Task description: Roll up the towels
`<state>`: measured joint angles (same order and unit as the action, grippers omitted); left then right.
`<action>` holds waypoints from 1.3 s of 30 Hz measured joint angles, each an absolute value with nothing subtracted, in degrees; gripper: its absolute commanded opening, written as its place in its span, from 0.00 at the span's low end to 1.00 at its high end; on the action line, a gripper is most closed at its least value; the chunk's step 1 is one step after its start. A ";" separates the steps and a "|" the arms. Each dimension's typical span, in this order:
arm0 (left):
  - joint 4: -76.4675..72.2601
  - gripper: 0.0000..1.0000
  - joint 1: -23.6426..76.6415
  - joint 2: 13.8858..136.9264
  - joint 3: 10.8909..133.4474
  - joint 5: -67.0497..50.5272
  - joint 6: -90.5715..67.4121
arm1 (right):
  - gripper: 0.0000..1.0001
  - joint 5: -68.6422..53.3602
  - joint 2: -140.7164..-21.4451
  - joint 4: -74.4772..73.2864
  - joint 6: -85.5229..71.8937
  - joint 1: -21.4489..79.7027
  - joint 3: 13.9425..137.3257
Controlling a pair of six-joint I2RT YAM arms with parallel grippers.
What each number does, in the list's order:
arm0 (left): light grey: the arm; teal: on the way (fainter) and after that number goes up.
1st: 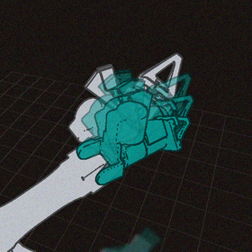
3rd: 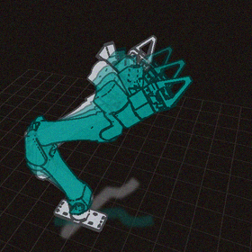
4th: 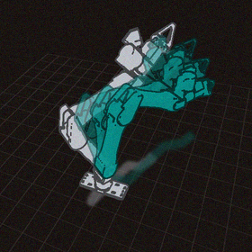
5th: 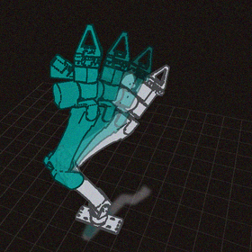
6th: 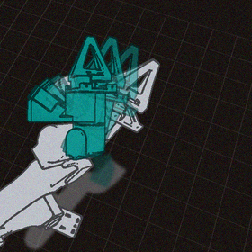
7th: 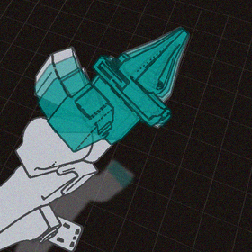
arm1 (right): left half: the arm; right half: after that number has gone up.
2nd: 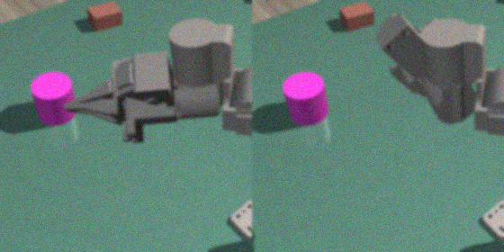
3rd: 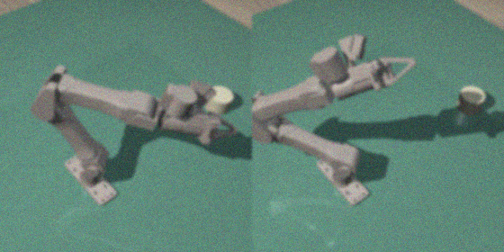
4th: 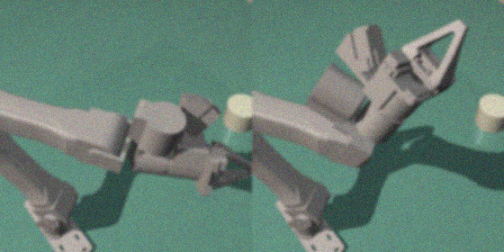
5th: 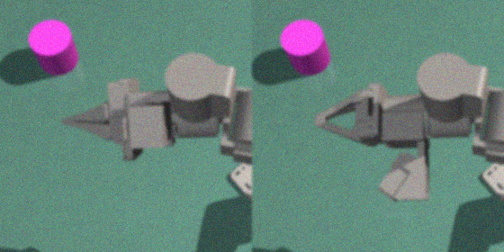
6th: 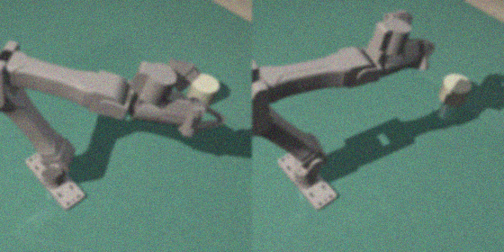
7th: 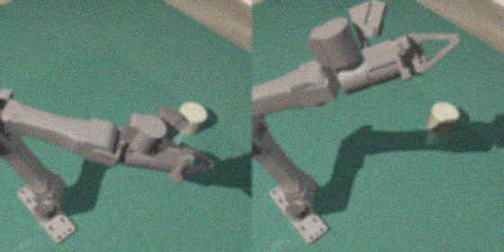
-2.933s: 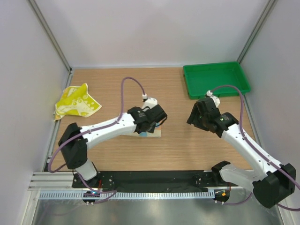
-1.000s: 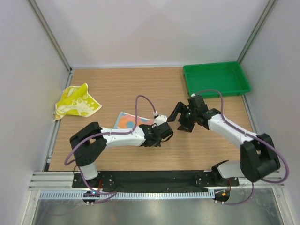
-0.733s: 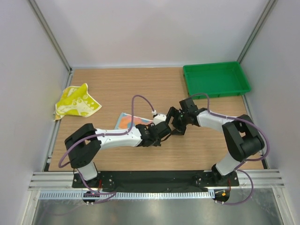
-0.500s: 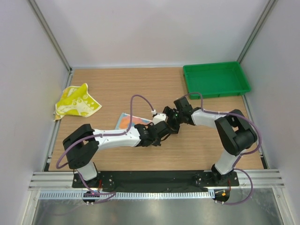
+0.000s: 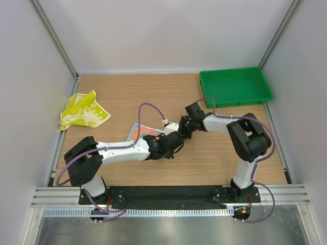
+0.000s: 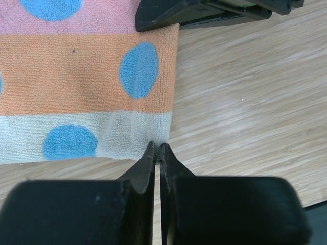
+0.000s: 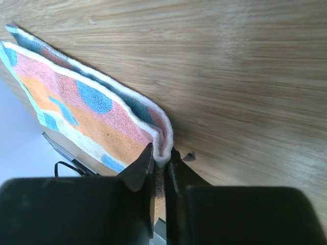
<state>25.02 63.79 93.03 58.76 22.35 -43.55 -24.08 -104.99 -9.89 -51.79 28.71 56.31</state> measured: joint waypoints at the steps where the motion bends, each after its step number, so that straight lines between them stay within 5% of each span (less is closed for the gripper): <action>1: 24.99 0.00 63.72 93.03 58.67 22.35 -43.57 | 0.05 -23.92 -105.16 -10.50 -51.37 28.71 56.77; 7: 24.97 0.00 63.61 93.03 58.61 22.37 -44.05 | 0.06 -23.66 -105.49 -12.21 -50.19 28.71 58.00; 8: 24.97 0.00 63.61 93.03 58.61 22.35 -44.14 | 0.19 -23.66 -105.49 -12.34 -49.89 28.71 58.00; 9: 24.97 0.00 63.61 93.03 58.61 22.35 -44.27 | 0.44 -23.55 -105.49 -12.67 -49.58 28.71 58.06; 11: 25.02 0.00 63.61 93.03 58.61 22.28 -44.47 | 0.70 -23.66 -105.49 -13.78 -49.45 28.71 58.39; 14: 25.10 0.00 63.61 93.03 58.61 22.22 -44.75 | 0.82 -22.44 -104.55 -14.94 -47.86 28.69 60.64; 32: 25.10 0.00 62.26 93.03 58.48 17.32 -55.55 | 0.84 -6.79 -89.97 -31.29 -39.00 26.41 61.60; 39: 20.95 0.00 57.56 87.77 49.47 10.98 -62.76 | 0.83 -7.11 -88.84 -32.45 -38.39 26.33 60.80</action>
<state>20.95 57.56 87.77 49.47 10.98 -62.76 -7.11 -88.84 -32.45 -38.39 26.33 60.80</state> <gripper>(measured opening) 0.010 0.831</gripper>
